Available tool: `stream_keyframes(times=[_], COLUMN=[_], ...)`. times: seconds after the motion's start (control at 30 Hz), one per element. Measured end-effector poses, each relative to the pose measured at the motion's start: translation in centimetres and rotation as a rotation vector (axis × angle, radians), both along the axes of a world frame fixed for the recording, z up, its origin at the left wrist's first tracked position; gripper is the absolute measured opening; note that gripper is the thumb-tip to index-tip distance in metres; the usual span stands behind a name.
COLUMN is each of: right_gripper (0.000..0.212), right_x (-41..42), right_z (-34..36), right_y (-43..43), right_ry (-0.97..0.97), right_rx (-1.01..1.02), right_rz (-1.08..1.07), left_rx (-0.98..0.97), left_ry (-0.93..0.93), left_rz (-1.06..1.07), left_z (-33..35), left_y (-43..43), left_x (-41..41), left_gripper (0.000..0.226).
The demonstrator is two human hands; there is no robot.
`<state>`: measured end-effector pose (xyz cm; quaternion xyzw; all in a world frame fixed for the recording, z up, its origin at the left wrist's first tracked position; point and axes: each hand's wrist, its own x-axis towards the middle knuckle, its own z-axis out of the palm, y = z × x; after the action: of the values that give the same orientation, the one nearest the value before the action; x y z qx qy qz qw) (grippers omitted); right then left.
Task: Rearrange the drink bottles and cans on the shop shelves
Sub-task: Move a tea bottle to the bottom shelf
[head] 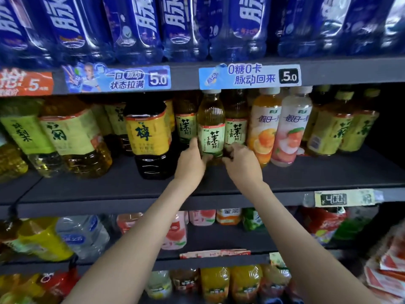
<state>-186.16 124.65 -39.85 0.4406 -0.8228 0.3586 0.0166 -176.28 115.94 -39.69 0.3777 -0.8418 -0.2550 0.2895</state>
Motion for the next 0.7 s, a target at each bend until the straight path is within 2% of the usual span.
stream_keyframes(times=[0.1, 0.27, 0.37, 0.53, 0.63, 0.7], right_gripper=[0.024, 0.035, 0.035, 0.033, 0.03, 0.025], right_x=[-0.6, -0.5, 1.3, 5.8, 9.1, 11.7], right_z=[-0.2, 0.4, 0.5, 1.6, 2.5, 2.8], right_y=[0.8, 2.2, 4.0, 7.3, 9.2, 10.3], right_ry=[0.021, -0.049, -0.065, -0.117, -0.182, -0.236], right_rx=[0.018, 0.044, 0.059, -0.018, 0.034, 0.082], right_rz=[-0.042, -0.031, -0.038, -0.013, 0.074, 0.141], left_rx=[-0.002, 0.033, 0.071, 0.007, 0.091, 0.236], left_ry=[-0.026, -0.047, -0.103, -0.16, -0.147, -0.126], left_rz=[0.013, 0.041, 0.062, -0.005, -0.045, -0.026], left_z=[0.1, 0.5, 0.7, 1.8, 2.4, 2.7], left_y=[-0.3, 0.0, 2.1, 8.3, 11.4, 13.1], left_x=[-0.9, -1.4, -0.5, 3.6, 7.3, 10.1], left_gripper=[0.043, 0.049, 0.059, 0.046, 0.04, 0.032])
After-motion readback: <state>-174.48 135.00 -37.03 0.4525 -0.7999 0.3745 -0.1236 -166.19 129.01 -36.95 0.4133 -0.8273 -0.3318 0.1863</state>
